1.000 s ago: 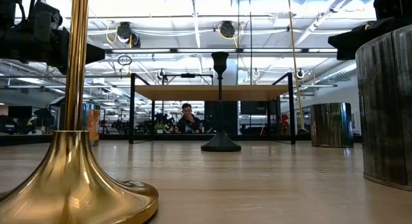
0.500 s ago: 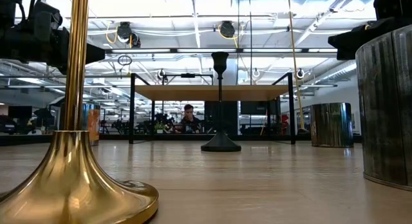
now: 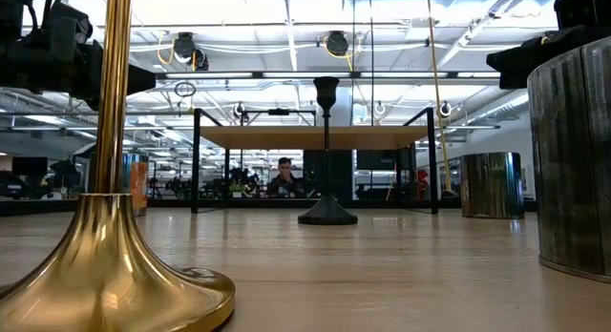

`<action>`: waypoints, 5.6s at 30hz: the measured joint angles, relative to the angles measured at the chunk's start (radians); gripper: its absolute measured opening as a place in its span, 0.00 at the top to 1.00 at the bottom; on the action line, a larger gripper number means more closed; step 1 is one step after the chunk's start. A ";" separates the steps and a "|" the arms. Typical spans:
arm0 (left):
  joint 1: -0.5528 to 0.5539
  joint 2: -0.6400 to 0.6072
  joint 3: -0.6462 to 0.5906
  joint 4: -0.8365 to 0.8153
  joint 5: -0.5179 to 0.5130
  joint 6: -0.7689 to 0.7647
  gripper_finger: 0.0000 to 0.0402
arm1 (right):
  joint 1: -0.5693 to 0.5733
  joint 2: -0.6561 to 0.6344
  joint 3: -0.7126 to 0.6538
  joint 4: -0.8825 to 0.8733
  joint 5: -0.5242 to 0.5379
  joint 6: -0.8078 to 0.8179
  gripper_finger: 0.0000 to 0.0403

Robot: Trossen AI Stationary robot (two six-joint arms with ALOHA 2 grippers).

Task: Pick & Place candle stick holders

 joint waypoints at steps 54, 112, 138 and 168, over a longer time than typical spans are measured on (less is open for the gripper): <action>0.000 0.000 0.000 0.000 0.000 0.000 0.72 | 0.000 0.000 0.000 0.000 0.000 0.000 0.85; 0.027 0.757 0.637 -0.823 0.171 -0.266 0.47 | 0.000 0.571 0.141 0.883 0.136 0.026 0.51; 0.167 1.090 0.674 -0.938 0.156 -0.464 0.71 | 0.000 0.636 0.144 0.938 0.136 0.027 0.51; -0.018 1.093 1.085 -1.263 0.190 -0.523 0.99 | 0.000 0.636 0.145 0.937 0.136 0.026 0.51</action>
